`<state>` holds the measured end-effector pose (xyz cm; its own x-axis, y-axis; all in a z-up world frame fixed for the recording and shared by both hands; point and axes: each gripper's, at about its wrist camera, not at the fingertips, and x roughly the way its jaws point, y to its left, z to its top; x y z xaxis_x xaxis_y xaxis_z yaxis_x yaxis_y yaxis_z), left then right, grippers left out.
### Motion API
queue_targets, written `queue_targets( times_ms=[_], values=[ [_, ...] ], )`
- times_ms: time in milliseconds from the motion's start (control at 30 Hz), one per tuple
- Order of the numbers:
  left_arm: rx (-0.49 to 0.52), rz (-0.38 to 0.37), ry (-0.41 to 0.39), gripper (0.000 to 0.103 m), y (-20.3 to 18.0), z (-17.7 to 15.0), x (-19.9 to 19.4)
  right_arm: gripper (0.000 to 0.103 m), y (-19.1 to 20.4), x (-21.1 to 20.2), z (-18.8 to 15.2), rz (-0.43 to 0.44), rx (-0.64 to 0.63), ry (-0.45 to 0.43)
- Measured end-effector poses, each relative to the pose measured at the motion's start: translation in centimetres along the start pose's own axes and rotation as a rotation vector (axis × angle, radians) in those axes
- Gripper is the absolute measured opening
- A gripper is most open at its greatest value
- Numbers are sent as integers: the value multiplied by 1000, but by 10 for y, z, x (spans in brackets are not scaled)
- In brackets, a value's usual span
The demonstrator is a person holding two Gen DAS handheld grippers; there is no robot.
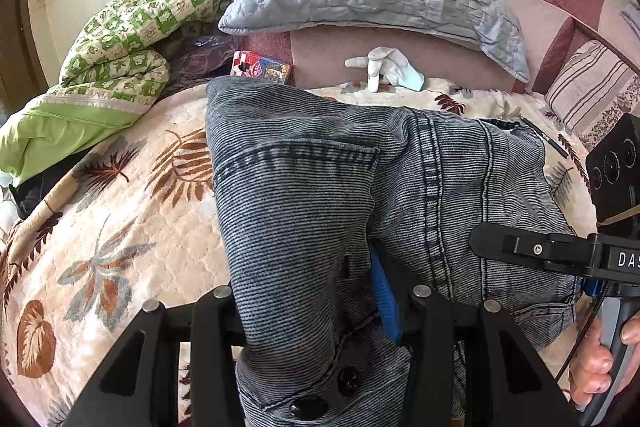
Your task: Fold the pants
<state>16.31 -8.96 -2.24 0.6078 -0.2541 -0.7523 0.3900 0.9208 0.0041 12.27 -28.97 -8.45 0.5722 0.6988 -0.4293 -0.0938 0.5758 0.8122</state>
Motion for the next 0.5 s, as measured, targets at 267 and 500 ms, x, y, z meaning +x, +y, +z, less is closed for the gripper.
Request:
queue_targets(
  times_ms=[267,500],
  values=[
    [-12,13,40,48,3,-3,19,34,-9,9,1,-33,28,4],
    [-8,18,35,48,4,-3,19,34,-12,11,2,-41,29,-4]
  ],
)
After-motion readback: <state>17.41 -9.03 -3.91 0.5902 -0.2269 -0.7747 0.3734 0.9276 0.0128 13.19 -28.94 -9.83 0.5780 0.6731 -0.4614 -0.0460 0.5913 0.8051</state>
